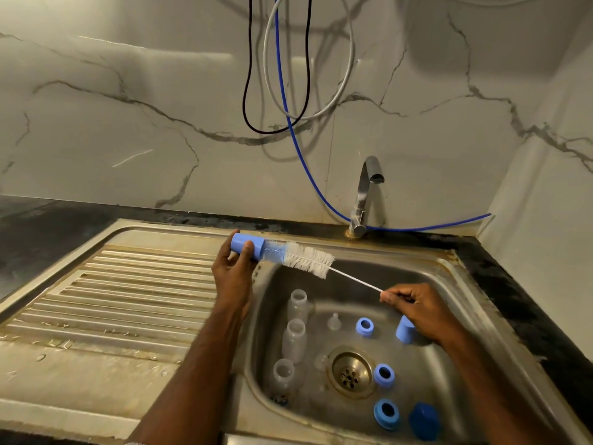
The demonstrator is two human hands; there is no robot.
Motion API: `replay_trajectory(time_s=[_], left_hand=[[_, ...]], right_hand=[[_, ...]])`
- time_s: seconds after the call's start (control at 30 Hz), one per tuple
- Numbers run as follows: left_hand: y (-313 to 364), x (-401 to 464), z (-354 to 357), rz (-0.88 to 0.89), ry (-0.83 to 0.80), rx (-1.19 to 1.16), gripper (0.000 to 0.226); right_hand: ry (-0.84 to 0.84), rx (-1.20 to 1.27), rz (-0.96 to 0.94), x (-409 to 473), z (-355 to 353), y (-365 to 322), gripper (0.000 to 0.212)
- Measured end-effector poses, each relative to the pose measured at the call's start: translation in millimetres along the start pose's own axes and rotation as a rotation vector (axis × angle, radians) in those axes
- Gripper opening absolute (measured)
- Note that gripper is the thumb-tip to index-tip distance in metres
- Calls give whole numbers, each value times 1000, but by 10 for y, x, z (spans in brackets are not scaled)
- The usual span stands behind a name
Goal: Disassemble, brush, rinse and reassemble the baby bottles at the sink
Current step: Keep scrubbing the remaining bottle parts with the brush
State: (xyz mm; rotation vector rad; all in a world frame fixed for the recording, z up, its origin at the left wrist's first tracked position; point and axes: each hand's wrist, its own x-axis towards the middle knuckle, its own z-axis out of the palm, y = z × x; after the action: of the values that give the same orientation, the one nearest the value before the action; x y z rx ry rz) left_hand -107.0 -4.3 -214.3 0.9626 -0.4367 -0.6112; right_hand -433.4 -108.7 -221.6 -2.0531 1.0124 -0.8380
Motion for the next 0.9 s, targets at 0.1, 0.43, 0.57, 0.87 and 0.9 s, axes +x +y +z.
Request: replay_trajectory(time_s=[0.1,0.43,0.57,0.87,0.9], left_hand=[[-15,-63,60,87,-58,154,41],[62,-24,20,134,-59,230,25],[101,-1,17,105,-29,197,15],[132,53,2,-244,-156,-473,113],[136,50,8,-225,-141,-480,109]], right_hand=[[115,-119,-11,3,66,20,16],[335,-581,-407,21,-122,-59,37],[367,-510,-481,48,-60,-83,33],[-254,65,-4,-70,165,-279,41],[-280,116,-6,-96,201,-325,37]])
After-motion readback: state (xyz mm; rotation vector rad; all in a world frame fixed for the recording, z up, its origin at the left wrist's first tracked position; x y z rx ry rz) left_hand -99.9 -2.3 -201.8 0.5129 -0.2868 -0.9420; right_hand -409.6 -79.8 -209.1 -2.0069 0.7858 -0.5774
